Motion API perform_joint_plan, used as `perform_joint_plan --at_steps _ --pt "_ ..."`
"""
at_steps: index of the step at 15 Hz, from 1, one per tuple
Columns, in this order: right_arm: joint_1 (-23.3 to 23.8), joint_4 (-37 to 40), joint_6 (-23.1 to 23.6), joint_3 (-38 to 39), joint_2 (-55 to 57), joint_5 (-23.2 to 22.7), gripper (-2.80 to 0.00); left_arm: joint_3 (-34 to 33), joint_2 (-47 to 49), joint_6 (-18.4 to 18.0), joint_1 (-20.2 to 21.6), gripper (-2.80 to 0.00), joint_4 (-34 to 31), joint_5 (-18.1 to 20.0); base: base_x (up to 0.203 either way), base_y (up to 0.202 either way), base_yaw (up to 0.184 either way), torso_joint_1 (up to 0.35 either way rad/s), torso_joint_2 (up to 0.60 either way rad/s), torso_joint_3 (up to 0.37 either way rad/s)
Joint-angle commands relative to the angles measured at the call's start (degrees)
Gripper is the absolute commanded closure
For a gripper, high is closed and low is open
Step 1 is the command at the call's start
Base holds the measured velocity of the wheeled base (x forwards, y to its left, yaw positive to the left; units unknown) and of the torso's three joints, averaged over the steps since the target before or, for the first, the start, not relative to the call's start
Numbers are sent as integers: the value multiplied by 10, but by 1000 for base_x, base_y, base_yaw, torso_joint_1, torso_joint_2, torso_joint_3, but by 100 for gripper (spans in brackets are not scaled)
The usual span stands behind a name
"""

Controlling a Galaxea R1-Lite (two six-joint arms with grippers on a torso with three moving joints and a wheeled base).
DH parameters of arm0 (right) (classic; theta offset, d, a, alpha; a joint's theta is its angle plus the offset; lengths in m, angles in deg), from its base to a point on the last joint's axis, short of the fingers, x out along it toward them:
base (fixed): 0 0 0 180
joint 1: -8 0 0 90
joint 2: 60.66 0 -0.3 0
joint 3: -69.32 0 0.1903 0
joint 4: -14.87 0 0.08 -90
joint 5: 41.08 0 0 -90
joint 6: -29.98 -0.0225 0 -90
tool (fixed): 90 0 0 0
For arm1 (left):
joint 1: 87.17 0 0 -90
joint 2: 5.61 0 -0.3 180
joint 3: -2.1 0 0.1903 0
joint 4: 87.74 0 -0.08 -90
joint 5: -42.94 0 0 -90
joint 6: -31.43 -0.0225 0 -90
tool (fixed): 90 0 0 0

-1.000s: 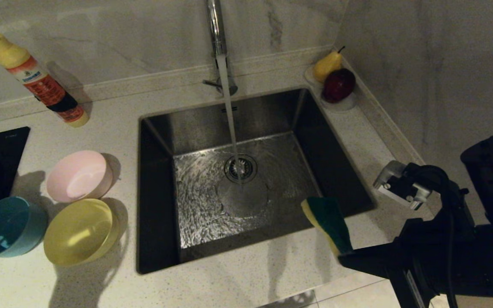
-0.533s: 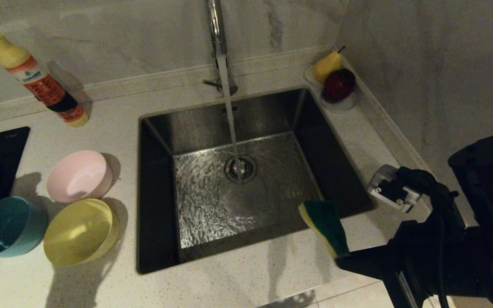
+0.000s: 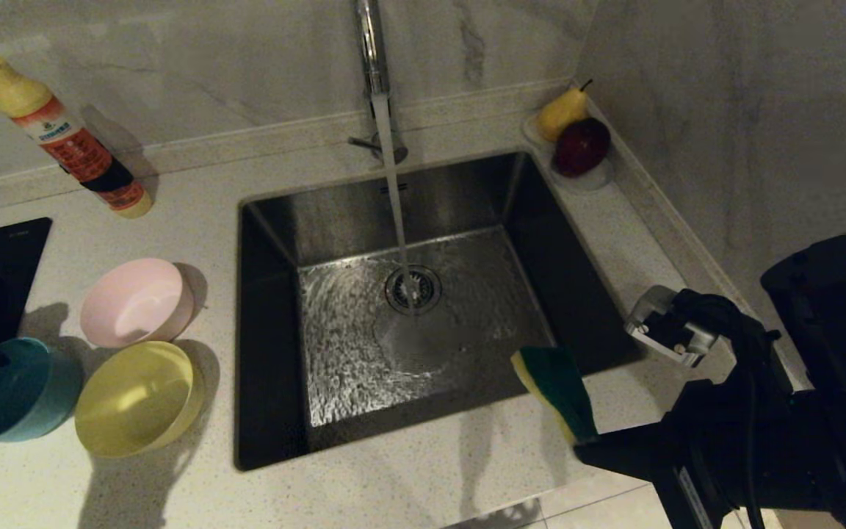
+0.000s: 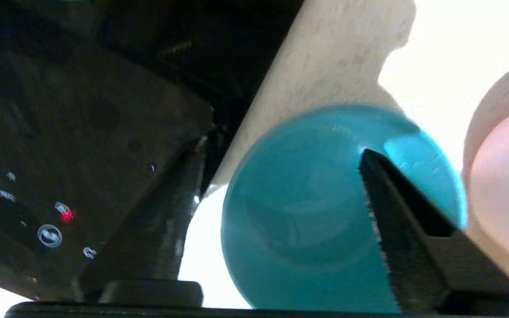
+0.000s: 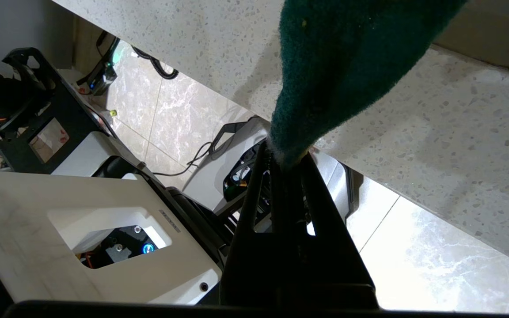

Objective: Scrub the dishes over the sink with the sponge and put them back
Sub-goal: Pick up a bowl and the sponge

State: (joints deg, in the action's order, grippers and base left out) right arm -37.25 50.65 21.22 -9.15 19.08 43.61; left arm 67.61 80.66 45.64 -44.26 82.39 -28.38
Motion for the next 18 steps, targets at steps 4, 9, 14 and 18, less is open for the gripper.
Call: perform_joint_plan --at_steps 4,9,14,18 --pt "0 1 -1 -1 -6 0 0 -19 8 2 1 -280 1 18 0 0 0 0 0 0" --pt "0 1 -1 2 -1 0 0 -21 34 14 2 -280 2 28 0 0 0 0 0 0" --pt "2 1 -3 2 3 -1 0 -21 49 15 2 -280 8 36 0 0 0 0 0 0" --pt "3 1 -2 -1 10 -1 0 -19 53 16 2 -280 23 36 0 0 0 0 0 0"
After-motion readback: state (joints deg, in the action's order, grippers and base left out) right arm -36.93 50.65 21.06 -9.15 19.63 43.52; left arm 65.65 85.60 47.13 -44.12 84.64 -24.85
